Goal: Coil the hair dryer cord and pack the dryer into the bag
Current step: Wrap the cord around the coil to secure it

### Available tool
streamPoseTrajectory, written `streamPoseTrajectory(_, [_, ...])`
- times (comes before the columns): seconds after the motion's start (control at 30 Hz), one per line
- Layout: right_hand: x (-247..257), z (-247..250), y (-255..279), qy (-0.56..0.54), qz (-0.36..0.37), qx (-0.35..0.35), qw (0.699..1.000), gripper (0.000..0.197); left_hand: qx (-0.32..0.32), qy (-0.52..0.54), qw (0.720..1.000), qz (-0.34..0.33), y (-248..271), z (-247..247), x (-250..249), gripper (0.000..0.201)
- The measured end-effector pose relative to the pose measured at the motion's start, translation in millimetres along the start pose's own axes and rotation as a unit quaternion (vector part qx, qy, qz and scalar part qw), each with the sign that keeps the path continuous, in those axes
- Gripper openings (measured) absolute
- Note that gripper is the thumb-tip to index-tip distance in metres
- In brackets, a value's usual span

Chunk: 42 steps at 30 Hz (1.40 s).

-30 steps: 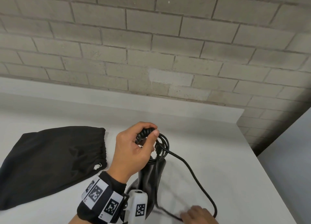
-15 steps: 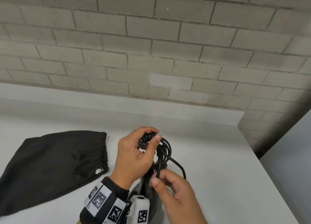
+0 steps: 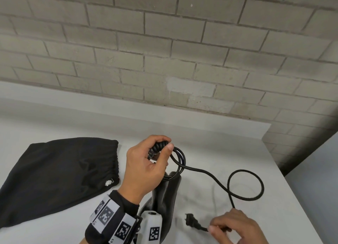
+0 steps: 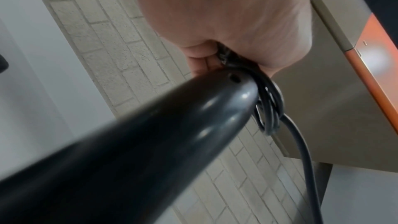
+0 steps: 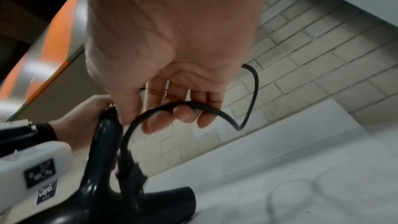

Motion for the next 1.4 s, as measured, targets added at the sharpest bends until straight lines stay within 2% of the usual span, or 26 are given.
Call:
streamPoseTrajectory(0.1, [17.0, 1.7, 0.0, -0.042, 0.052, -0.043, 0.997, 0.010, 0.007, 0.002, 1.000, -0.008, 1.5, -4.9, -3.0, 0.017])
streamPoseTrajectory(0.27, [66.5, 32.4, -13.3, -0.074, 0.053, -0.261, 0.961, 0.004, 0.011, 0.002, 1.000, -0.013, 4.1, -11.8, -7.1, 0.019])
streamPoseTrajectory(0.33, [77.7, 33.9, -21.5, -0.052, 0.056, -0.300, 0.951, 0.017, 0.016, 0.003, 1.000, -0.015, 5.8, -14.6, -9.9, 0.021])
streamPoseTrajectory(0.37, [78.0, 30.3, -27.8, -0.050, 0.046, -0.292, 0.954, 0.027, 0.018, 0.002, 1.000, -0.017, 6.4, -15.7, -11.5, 0.021])
streamPoseTrajectory(0.43, [71.3, 15.9, -42.2, -0.070, 0.005, -0.227, 0.971, 0.043, 0.020, -0.005, 0.999, -0.024, 6.9, -16.3, -14.2, 0.021])
streamPoseTrajectory(0.5, [66.6, -0.3, -49.9, -0.084, -0.021, -0.165, 0.983, 0.034, 0.018, -0.011, 0.999, -0.030, 6.8, -14.5, -15.6, 0.022])
streamPoseTrajectory(0.6, [78.5, -3.7, -51.4, -0.035, 0.027, -0.153, 0.987, 0.014, 0.012, -0.012, 0.999, -0.027, 5.9, -11.3, -14.5, 0.023])
streamPoseTrajectory(0.73, [102.7, 16.7, -54.4, 0.052, 0.123, -0.171, 0.976, 0.020, 0.022, -0.015, 0.999, -0.031, 5.9, -12.9, -14.3, 0.021])
streamPoseTrajectory(0.83, [112.0, 37.6, -68.5, 0.009, 0.156, -0.147, 0.977, 0.017, 0.041, -0.006, 0.998, -0.048, 6.5, -14.9, -17.1, 0.022])
streamPoseTrajectory(0.97, [118.4, 57.8, -91.5, -0.052, 0.148, -0.117, 0.981, 0.010, 0.095, 0.030, 0.992, -0.077, 7.8, -20.1, -24.6, 0.025])
streamPoseTrajectory(1.1, [110.0, 57.7, -111.1, -0.172, 0.091, -0.074, 0.978, 0.006, 0.138, 0.081, 0.983, -0.093, 9.8, -20.3, -28.7, 0.019])
streamPoseTrajectory(1.2, [102.8, 49.9, -119.3, -0.258, 0.030, -0.061, 0.964, 0.006, 0.148, 0.095, 0.979, -0.100, 11.7, -21.5, -32.2, 0.027])
streamPoseTrajectory(1.27, [95.3, 40.9, -120.3, -0.317, -0.008, -0.056, 0.947, 0.009, 0.133, 0.082, 0.983, -0.100, 11.1, -20.5, -32.4, 0.024])
streamPoseTrajectory(1.4, [64.2, 13.4, -112.4, -0.428, -0.143, -0.075, 0.889, 0.017, 0.105, 0.053, 0.987, -0.110, 10.8, -18.6, -32.5, 0.025])
Point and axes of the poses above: each hand's wrist, its own y-axis away from the middle knuckle, its own z-axis out of the back of the hand, x = y × z, the point moved 9 cm from there along -y, towards the middle knuckle, and after that the axes turned 1 degree about z, right-handed, at the moved point
